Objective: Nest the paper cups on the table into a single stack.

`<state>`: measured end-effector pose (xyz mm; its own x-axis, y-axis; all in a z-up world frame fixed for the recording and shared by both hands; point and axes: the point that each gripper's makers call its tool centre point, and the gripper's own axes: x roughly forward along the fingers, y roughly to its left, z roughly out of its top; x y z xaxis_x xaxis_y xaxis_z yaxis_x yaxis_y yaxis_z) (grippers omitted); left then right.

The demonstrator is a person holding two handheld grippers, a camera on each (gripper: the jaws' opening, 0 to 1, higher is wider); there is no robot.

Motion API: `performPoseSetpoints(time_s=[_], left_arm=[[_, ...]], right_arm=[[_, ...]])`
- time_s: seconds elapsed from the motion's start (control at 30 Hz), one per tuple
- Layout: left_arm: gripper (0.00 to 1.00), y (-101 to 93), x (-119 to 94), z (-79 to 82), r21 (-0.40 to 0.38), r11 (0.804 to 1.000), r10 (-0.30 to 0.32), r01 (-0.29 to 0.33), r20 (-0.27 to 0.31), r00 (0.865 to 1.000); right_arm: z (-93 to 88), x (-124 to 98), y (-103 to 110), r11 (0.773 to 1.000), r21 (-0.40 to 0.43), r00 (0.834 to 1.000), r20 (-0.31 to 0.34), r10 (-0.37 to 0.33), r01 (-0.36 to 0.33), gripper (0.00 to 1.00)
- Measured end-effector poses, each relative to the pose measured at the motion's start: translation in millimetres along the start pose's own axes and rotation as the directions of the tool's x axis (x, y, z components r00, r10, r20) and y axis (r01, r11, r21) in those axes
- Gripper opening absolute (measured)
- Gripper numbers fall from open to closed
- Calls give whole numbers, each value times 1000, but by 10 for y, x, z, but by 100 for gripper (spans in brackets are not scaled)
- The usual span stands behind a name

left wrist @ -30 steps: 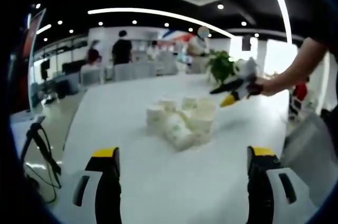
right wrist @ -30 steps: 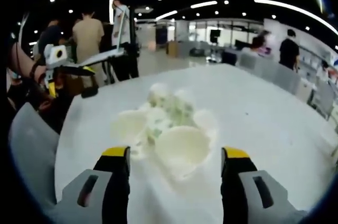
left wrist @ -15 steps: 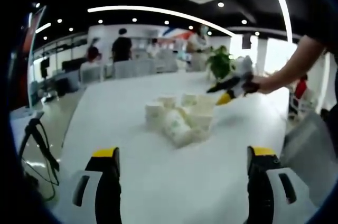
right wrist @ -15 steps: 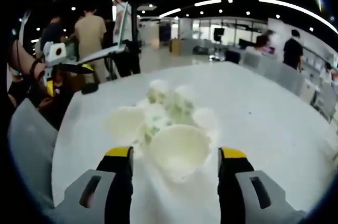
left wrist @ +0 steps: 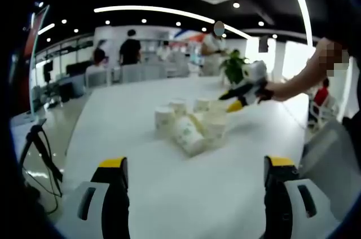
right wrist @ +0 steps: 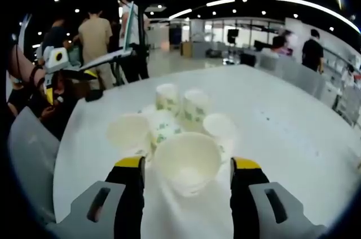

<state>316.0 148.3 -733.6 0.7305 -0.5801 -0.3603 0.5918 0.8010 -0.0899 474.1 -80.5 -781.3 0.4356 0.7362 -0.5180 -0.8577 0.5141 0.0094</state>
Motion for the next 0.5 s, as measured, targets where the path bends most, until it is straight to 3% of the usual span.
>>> performPoseSetpoints(time_s=[0.23, 0.5], left_arm=[[100, -18, -11, -33, 1, 1000, -6, 6, -9, 1000], [100, -50, 5, -66, -1, 1000, -12, 12, -20, 1000]], right_arm=[[-24, -17, -36, 999, 26, 999, 36, -38, 37, 53], [-52, 28, -17, 999, 32, 999, 37, -27, 26, 51]])
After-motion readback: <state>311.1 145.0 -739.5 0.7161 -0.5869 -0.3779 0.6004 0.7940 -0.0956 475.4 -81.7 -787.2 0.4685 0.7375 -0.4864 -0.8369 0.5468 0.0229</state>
